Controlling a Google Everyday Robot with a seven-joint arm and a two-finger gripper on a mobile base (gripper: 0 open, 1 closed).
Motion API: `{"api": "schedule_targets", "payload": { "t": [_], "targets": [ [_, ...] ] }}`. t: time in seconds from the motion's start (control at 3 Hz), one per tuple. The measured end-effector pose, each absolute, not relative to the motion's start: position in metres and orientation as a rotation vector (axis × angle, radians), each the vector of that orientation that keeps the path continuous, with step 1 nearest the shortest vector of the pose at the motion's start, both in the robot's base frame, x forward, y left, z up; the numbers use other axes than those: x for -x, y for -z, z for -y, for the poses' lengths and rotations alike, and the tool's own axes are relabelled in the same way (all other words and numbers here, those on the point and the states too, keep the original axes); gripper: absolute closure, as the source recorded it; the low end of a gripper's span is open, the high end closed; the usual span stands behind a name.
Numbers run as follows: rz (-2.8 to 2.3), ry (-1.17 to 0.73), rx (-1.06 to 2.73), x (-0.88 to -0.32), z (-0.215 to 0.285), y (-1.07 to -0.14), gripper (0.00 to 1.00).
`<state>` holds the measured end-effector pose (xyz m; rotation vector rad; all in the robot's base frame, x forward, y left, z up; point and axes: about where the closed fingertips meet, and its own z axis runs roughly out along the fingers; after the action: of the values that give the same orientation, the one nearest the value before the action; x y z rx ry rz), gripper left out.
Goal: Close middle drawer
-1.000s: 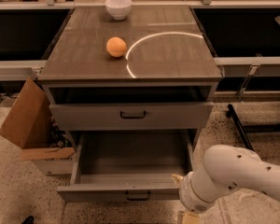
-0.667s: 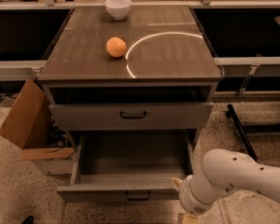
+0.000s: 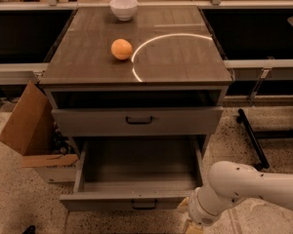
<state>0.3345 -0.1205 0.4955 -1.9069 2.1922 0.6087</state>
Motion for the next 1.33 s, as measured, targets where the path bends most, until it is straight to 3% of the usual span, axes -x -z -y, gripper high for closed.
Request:
{"api": "schedule_targets", "payload": {
  "t": [0.67,1.0,1.33],
  "targets": [
    [-2.192,-0.614,1.91,-0.333,0.12,-0.495,0.86],
    [-2.212,-0.517,1.914,-0.344,0.127,-0.475,1.0],
    [-2.245,-0.375,1.886,-0.373,0.15,-0.436,1.0]
  ]
}}
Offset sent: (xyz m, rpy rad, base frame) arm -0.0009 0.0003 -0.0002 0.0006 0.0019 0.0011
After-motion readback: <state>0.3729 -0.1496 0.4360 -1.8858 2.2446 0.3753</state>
